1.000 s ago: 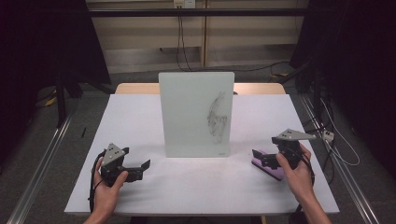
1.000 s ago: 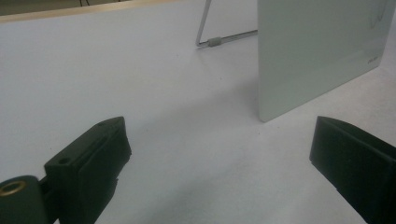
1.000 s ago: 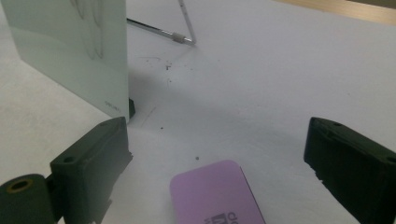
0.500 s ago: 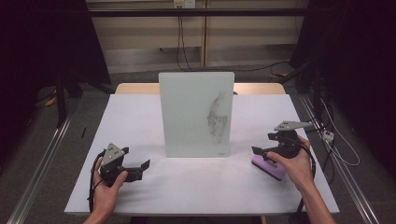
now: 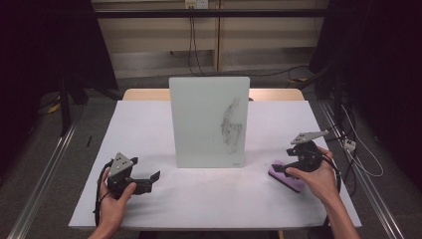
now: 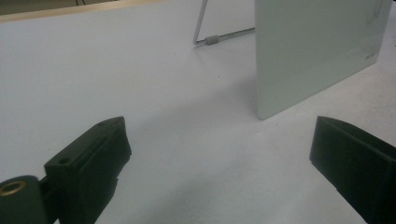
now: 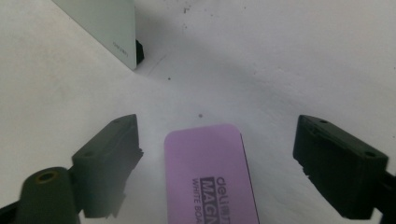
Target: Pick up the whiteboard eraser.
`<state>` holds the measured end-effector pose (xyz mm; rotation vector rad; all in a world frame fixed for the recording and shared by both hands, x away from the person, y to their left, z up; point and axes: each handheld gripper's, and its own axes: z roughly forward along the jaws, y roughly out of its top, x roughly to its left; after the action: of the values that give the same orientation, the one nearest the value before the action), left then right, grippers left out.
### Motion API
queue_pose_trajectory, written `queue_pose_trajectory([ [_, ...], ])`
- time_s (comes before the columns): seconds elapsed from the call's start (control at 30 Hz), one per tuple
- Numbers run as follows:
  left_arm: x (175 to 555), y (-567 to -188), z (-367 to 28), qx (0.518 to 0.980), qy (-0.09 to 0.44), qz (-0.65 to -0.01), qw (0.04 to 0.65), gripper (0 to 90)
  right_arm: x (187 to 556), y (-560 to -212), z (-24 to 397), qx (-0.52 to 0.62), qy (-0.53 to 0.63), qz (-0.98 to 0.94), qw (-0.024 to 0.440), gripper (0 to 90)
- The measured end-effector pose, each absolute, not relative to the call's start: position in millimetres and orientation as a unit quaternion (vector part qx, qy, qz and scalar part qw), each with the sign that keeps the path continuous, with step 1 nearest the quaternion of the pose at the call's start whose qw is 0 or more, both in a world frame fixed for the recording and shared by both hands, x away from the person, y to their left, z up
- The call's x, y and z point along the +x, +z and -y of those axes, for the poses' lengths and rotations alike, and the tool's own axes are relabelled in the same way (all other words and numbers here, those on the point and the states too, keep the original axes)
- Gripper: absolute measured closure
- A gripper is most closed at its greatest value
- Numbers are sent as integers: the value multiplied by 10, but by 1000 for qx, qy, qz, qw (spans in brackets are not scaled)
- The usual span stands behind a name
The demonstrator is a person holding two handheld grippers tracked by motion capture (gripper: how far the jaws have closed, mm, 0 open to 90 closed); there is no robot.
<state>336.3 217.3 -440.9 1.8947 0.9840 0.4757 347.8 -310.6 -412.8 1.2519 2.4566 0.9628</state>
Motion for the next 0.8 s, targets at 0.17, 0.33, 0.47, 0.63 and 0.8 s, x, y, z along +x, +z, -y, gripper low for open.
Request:
queue_pose_trajectory([
  [0.17, 3361, -4404, -2173, 771, 194, -398, 458, 47, 3472, -4140, 3148, 422, 314, -844, 108, 166],
  [0.33, 3361, -4408, -2173, 770, 193, -400, 459, 46, 3468, -4155, 3185, 419, 297, -853, 97, 229],
  [0.47, 3360, -4408, -2171, 772, 195, -397, 456, 47, 3467, -4181, 3171, 412, 281, -862, 91, 259],
  [0.63, 3356, -4401, -2177, 774, 196, -394, 455, 46, 3448, -4213, 3160, 401, 254, -877, 74, 306],
  [0.8, 3362, -4403, -2177, 773, 195, -396, 456, 46, 3424, -4273, 3137, 396, 234, -886, 64, 307],
])
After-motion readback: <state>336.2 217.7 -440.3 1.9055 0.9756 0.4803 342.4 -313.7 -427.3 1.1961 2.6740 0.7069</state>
